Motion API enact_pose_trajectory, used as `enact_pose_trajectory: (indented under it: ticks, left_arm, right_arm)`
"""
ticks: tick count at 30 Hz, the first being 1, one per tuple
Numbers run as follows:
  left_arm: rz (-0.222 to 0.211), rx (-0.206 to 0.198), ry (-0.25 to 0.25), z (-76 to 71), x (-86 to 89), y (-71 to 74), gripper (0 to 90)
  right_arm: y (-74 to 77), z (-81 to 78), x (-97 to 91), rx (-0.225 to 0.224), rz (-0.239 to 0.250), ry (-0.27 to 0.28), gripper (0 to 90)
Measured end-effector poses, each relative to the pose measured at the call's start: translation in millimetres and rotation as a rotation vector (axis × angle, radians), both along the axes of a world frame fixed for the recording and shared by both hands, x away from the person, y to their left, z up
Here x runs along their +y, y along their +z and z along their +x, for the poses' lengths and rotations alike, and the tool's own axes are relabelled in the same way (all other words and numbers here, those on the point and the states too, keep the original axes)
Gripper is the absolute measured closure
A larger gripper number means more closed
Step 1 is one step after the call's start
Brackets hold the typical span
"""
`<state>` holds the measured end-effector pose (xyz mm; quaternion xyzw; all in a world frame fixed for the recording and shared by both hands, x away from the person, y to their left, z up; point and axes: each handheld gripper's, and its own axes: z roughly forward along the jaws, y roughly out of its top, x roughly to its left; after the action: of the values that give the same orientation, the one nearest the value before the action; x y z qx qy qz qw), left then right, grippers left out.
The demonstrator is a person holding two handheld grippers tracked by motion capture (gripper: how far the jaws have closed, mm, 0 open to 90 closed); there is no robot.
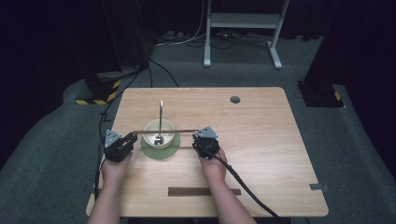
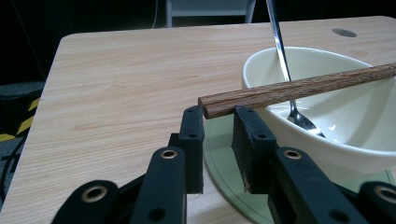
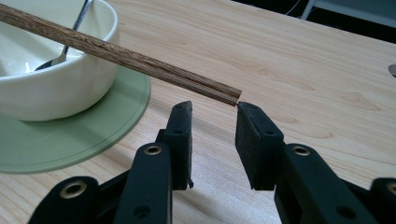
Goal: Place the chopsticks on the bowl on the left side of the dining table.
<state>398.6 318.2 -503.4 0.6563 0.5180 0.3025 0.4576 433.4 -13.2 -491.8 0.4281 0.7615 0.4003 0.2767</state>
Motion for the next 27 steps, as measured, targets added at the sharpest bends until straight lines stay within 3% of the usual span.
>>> enact_pose_trajectory:
  ticks: [9, 27]
  left_arm:
    - [-0.009, 0.001, 0.004, 0.7, 1.5, 0.0, 67.4]
    - [-0.009, 0.004, 0.005, 0.9, 1.3, -0.6, 67.6]
  right_arm:
    - [-0.5, 0.5, -0.6, 0.000, 0.008, -0.025, 65.4]
    - [0.7, 3.4, -3.0, -0.016, 0.008, -0.040, 65.5]
